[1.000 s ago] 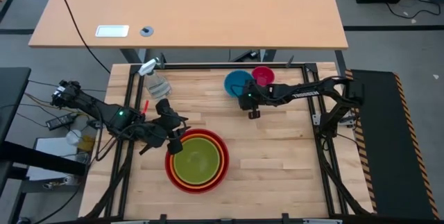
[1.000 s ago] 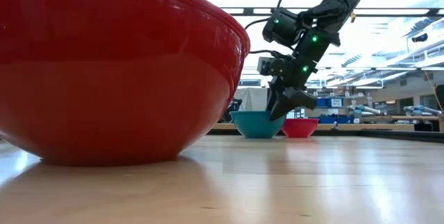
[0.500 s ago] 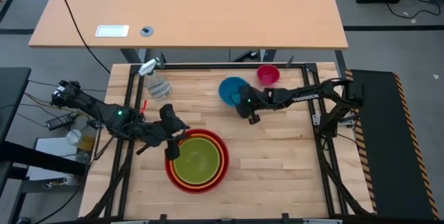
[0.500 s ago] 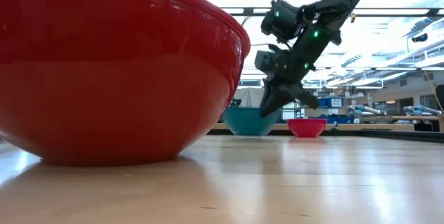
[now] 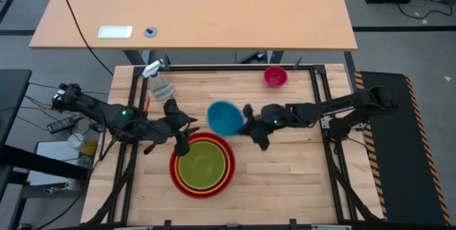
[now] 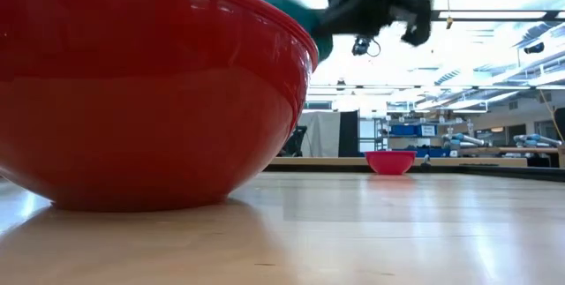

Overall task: Nest bowls inside each other
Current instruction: Stack the blue bowl on top of the green bowl

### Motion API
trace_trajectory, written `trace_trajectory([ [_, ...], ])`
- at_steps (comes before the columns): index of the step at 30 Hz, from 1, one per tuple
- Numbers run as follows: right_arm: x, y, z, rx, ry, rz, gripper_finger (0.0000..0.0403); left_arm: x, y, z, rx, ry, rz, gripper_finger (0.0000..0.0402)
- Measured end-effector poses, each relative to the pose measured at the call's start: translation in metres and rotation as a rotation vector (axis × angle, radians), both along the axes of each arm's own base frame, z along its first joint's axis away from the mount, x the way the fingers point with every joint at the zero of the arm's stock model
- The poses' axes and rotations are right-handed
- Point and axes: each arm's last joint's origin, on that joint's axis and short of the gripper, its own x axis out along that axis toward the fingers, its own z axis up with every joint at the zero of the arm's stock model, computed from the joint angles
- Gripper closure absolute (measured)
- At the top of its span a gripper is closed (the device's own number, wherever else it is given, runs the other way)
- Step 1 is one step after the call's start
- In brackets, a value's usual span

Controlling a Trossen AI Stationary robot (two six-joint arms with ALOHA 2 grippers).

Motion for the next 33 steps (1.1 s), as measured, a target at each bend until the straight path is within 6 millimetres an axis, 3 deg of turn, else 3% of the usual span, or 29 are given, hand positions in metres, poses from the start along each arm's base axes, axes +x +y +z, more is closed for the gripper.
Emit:
trace_trajectory([
  [7,0.015,0.027,-0.007,0.013,-0.024,0.144,0.0371,0.010,0.015,0.007,-0.028,-0.083,0.053,0.0246],
  [19,0.071,0.070,-0.010,0.015,0.110,0.319,0.0369,0.014,0.021,0.020,-0.018,-0.171,-0.025,0.0246],
  [26,0.096,0.081,-0.034,-0.006,0.181,0.331,0.0368,0.012,0.017,0.018,-0.014,-0.153,-0.042,0.0246],
  [33,0.103,0.084,-0.053,-0.032,0.229,0.311,0.0363,0.009,0.010,0.018,-0.022,-0.149,-0.072,0.0246],
])
